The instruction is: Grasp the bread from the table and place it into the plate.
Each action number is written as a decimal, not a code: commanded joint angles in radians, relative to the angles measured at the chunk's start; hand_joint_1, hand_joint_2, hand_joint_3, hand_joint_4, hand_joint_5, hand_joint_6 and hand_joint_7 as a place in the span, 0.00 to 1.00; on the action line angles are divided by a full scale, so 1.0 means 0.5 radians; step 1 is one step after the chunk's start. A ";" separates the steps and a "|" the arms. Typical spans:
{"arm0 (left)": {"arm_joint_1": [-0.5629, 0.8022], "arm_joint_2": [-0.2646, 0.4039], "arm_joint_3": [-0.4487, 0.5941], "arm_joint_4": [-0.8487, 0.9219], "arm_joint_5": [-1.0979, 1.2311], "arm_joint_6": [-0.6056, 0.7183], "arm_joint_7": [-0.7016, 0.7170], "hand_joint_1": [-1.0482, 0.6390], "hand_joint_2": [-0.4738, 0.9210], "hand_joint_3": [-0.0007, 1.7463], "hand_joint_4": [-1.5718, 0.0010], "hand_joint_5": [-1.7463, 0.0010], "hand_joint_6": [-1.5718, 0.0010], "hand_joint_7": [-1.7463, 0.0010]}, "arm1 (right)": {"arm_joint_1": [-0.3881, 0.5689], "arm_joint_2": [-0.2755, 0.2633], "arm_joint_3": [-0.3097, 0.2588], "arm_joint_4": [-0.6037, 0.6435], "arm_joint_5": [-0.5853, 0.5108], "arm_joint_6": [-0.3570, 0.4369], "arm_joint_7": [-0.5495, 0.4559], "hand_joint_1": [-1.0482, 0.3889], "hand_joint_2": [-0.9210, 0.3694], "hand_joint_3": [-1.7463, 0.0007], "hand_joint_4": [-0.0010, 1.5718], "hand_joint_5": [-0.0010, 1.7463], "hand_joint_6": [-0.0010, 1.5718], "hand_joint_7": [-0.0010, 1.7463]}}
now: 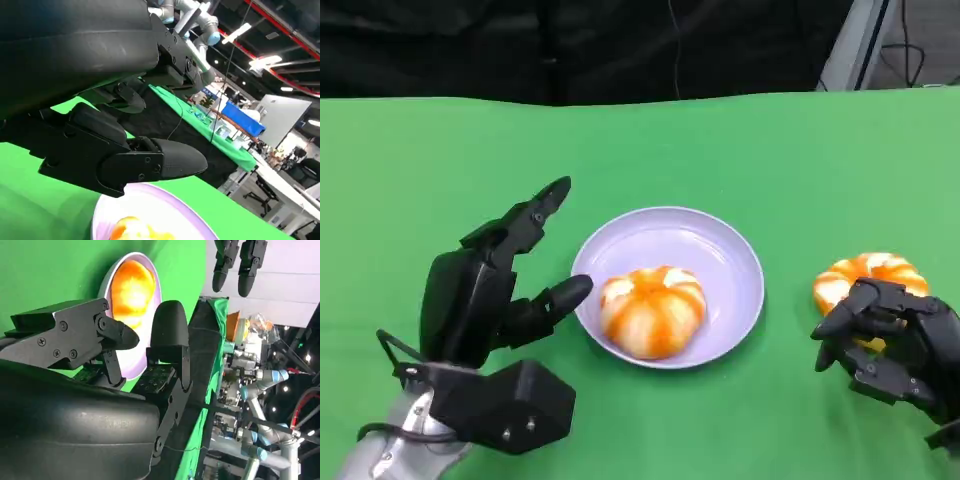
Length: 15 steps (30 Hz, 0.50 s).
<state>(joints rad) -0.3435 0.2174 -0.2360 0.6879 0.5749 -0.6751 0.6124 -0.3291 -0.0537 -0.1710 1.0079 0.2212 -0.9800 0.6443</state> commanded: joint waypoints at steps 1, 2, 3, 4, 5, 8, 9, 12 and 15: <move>0.038 0.027 0.073 0.040 -0.198 -0.202 -0.109 0.20 1.00 0.24 0.59 0.99 0.70 0.99 | -0.010 -0.027 -0.015 -0.002 0.037 0.015 0.019 0.78 0.08 0.60 0.51 0.85 0.54 0.62; 0.040 0.024 0.083 0.051 -0.226 -0.232 -0.129 0.21 1.00 0.23 0.59 0.99 0.70 0.99 | -0.010 -0.027 -0.016 -0.002 0.037 0.015 0.020 0.78 0.08 0.60 0.51 0.86 0.54 0.62; 0.043 0.018 0.095 0.062 -0.258 -0.258 -0.154 0.21 1.00 0.22 0.59 0.99 0.69 0.99 | -0.010 -0.028 -0.015 0.000 0.028 0.005 0.011 0.79 0.08 0.60 0.51 0.86 0.54 0.62; 0.045 0.015 0.104 0.071 -0.281 -0.278 -0.173 0.21 1.00 0.22 0.59 0.99 0.69 0.99 | -0.011 -0.029 -0.015 0.002 0.022 -0.002 0.006 0.79 0.08 0.60 0.51 0.86 0.54 0.62; 0.045 0.012 0.112 0.079 -0.298 -0.293 -0.189 0.21 1.00 0.21 0.58 0.99 0.69 0.99 | -0.011 -0.030 -0.014 0.003 0.018 -0.006 0.002 0.79 0.08 0.60 0.51 0.86 0.54 0.62; 0.062 -0.017 0.158 0.132 -0.446 -0.391 -0.297 0.21 1.00 0.19 0.58 0.99 0.68 0.99 | -0.012 -0.032 -0.015 0.003 0.017 -0.006 -0.002 0.78 0.08 0.60 0.51 0.86 0.54 0.63; 0.074 -0.025 0.176 0.148 -0.493 -0.426 -0.330 0.21 1.00 0.19 0.58 0.99 0.68 0.99 | -0.012 -0.032 -0.015 0.002 0.021 0.000 0.002 0.78 0.07 0.60 0.51 0.86 0.54 0.63; 0.088 -0.041 0.215 0.174 -0.549 -0.476 -0.392 0.22 1.00 0.18 0.57 0.99 0.67 0.99 | -0.012 -0.030 -0.016 0.000 0.028 0.009 0.009 0.79 0.07 0.60 0.51 0.86 0.54 0.63; 0.115 -0.034 0.251 0.189 -0.578 -0.524 -0.433 0.23 1.00 0.18 0.56 0.99 0.67 0.99 | -0.014 -0.029 -0.016 0.001 0.031 0.014 0.015 0.79 0.07 0.60 0.51 0.86 0.54 0.63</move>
<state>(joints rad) -0.3039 0.1897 -0.1346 0.7710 0.3094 -0.9021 0.4170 -0.3298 -0.0538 -0.1727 1.0080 0.2228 -0.9763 0.6482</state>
